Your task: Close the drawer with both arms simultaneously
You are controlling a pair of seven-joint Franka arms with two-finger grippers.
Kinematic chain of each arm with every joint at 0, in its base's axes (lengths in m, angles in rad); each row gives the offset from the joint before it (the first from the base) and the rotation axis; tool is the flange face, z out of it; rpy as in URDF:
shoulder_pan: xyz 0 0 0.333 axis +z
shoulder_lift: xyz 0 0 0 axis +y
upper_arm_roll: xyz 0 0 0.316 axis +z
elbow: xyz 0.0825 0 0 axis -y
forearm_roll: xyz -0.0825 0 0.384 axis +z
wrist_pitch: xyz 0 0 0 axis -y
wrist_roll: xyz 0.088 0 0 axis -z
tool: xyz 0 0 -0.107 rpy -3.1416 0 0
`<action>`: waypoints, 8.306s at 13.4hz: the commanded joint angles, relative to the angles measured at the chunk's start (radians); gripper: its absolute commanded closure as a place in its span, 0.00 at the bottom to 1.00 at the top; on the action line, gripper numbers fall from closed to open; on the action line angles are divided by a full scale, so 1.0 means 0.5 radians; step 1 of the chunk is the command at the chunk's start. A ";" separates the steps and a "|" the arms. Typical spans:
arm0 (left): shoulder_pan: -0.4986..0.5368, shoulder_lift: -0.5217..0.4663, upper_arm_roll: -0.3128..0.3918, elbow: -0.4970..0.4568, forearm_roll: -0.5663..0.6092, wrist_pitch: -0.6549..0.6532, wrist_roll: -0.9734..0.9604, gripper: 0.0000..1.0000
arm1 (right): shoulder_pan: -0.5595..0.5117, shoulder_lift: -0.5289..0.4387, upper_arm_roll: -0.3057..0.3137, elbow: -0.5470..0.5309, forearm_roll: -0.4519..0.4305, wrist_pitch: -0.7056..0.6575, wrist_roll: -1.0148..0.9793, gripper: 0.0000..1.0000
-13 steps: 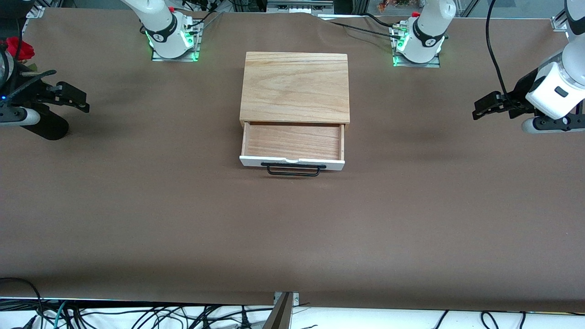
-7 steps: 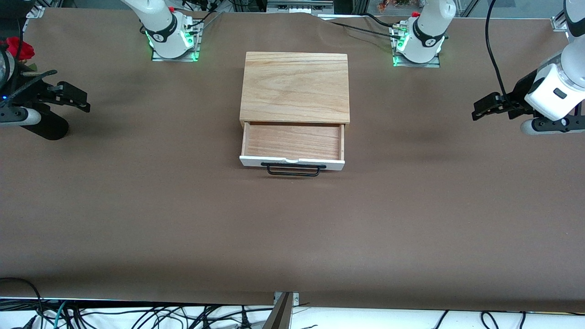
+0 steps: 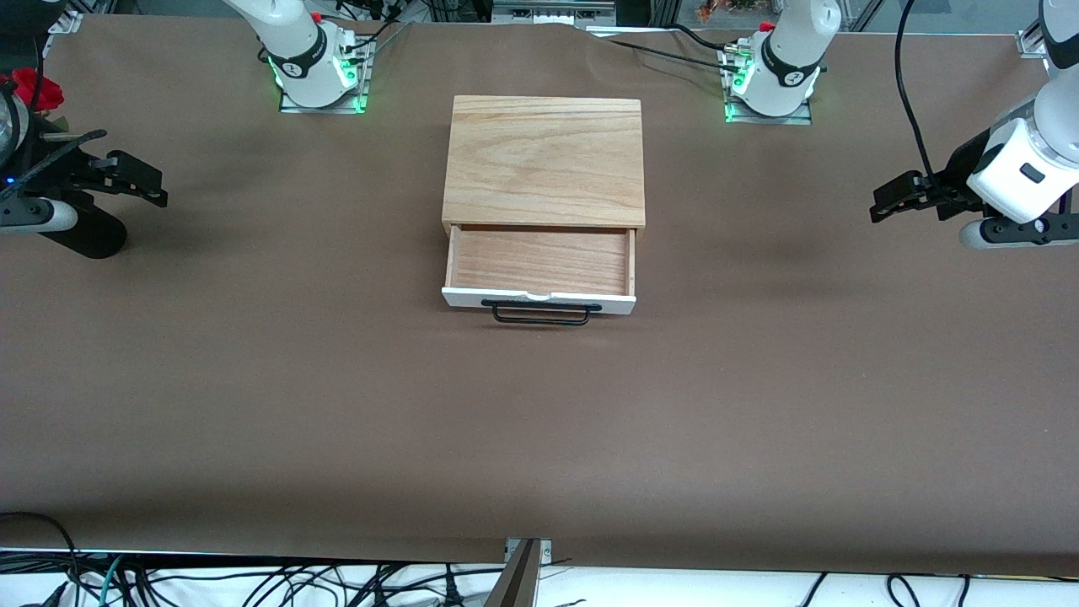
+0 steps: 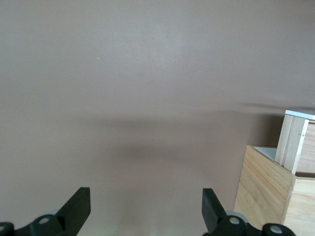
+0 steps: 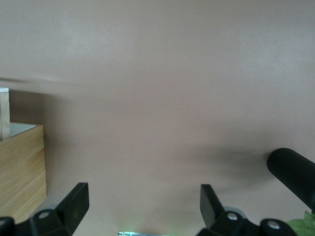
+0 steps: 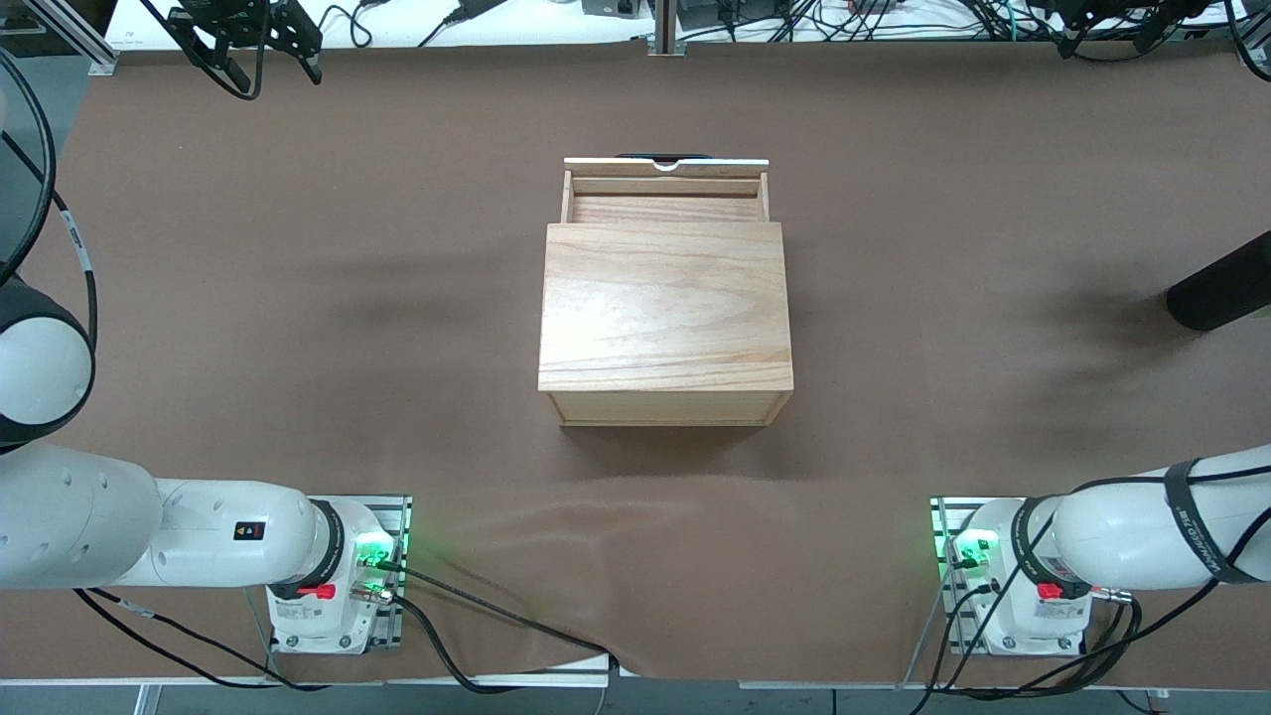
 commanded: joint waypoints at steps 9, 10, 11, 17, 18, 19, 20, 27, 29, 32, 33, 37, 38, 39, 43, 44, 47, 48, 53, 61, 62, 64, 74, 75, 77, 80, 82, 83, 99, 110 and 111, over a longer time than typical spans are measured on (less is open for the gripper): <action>0.020 0.022 -0.020 0.047 0.025 -0.011 0.014 0.00 | -0.003 -0.009 0.007 -0.001 0.029 -0.016 0.003 0.00; 0.020 0.022 -0.020 0.047 0.025 -0.011 0.014 0.00 | -0.003 -0.009 0.007 -0.001 0.029 -0.016 0.003 0.00; 0.020 0.022 -0.020 0.047 0.025 -0.011 0.014 0.00 | 0.000 -0.009 0.007 -0.001 0.029 -0.016 0.003 0.00; 0.020 0.022 -0.020 0.047 0.025 -0.011 0.014 0.00 | 0.000 -0.012 0.013 -0.001 0.032 -0.007 0.022 0.00; 0.020 0.022 -0.020 0.047 0.025 -0.011 0.017 0.00 | 0.000 -0.012 0.031 -0.004 0.035 0.002 0.025 0.00; 0.020 0.022 -0.020 0.047 0.025 -0.011 0.014 0.00 | 0.000 -0.019 0.035 -0.010 0.047 0.012 0.025 0.00; 0.017 0.022 -0.020 0.047 0.025 -0.011 0.014 0.00 | 0.000 -0.022 0.035 -0.019 0.063 0.030 0.025 0.00; -0.007 0.055 -0.035 0.044 0.022 -0.017 0.014 0.00 | 0.000 -0.025 0.038 -0.041 0.081 0.061 0.025 0.00; -0.041 0.113 -0.054 0.047 0.022 -0.023 0.014 0.00 | 0.000 -0.013 0.044 -0.041 0.084 0.061 0.025 0.00; -0.111 0.208 -0.063 0.120 0.025 -0.011 0.014 0.00 | 0.000 -0.003 0.050 -0.041 0.090 0.064 0.025 0.00; -0.139 0.276 -0.063 0.191 0.019 -0.014 0.014 0.00 | 0.000 0.009 0.050 -0.038 0.090 0.064 0.025 0.00; -0.167 0.478 -0.063 0.280 -0.107 -0.004 0.017 0.00 | 0.006 0.150 0.050 -0.038 0.345 0.098 0.000 0.00; -0.173 0.540 -0.063 0.323 -0.140 -0.004 0.017 0.00 | 0.034 0.171 0.053 -0.035 0.382 0.104 0.000 0.00; -0.176 0.595 -0.063 0.366 -0.150 -0.004 0.017 0.00 | 0.055 0.214 0.053 -0.035 0.431 0.134 0.000 0.00; -0.207 0.859 -0.069 0.550 -0.321 0.029 0.017 0.00 | 0.154 0.380 0.053 -0.032 0.703 0.257 -0.003 0.00; -0.231 0.917 -0.075 0.560 -0.422 0.066 0.017 0.00 | 0.169 0.408 0.053 -0.032 0.774 0.290 -0.006 0.00; -0.421 1.055 -0.075 0.560 -0.579 0.314 -0.011 0.00 | 0.239 0.533 0.053 -0.032 0.940 0.441 -0.003 0.00; -0.488 1.095 -0.075 0.560 -0.583 0.412 -0.014 0.00 | 0.270 0.585 0.053 -0.032 1.001 0.499 0.006 0.00; -0.584 1.163 -0.078 0.563 -0.625 0.646 -0.017 0.00 | 0.421 0.864 0.053 -0.023 1.289 0.916 0.025 0.00; -0.713 1.301 -0.078 0.563 -0.770 0.986 -0.060 0.00 | 0.737 1.101 0.053 -0.065 1.655 1.410 0.028 0.00; -0.713 1.310 -0.078 0.563 -0.773 0.986 -0.060 0.00 | 0.743 1.110 0.053 -0.068 1.655 1.414 0.028 0.00; -0.747 1.335 -0.078 0.560 -0.822 0.986 -0.060 0.00 | 0.749 1.113 0.056 -0.081 1.655 1.420 0.025 0.00; -0.817 1.372 -0.078 0.505 -0.859 0.825 -0.060 0.00 | 0.786 1.089 0.056 -0.200 1.655 1.392 0.028 0.00; -0.817 1.372 -0.078 0.508 -0.859 0.781 -0.057 0.00 | 0.786 1.074 0.056 -0.228 1.655 1.392 0.031 0.00; -0.817 1.372 -0.078 0.502 -0.859 0.769 -0.060 0.00 | 0.786 1.043 0.093 -0.271 1.655 1.386 0.067 0.00; -0.817 1.372 -0.078 0.495 -0.859 0.653 -0.060 0.00 | 0.786 1.012 0.127 -0.298 1.655 1.365 0.157 0.00; -0.817 1.369 -0.078 0.502 -0.859 0.530 -0.057 0.00 | 0.786 0.991 0.151 -0.347 1.655 1.365 0.163 0.00; -0.817 1.366 -0.078 0.502 -0.859 0.484 -0.057 0.00 | 0.786 0.969 0.151 -0.384 1.655 1.362 0.166 0.00; -0.888 1.399 -0.124 0.495 -0.899 -0.152 -0.066 0.00 | 0.786 0.687 0.311 -0.842 1.652 1.270 0.194 0.00; -0.805 1.375 -0.109 0.823 -0.951 -0.121 -0.063 0.00 | 0.780 0.237 -0.269 -0.676 0.672 0.976 0.197 0.00; -0.778 1.375 -0.091 0.915 -0.936 -0.118 -0.057 0.00 | 0.777 0.127 -0.293 -0.685 0.537 0.854 0.206 0.00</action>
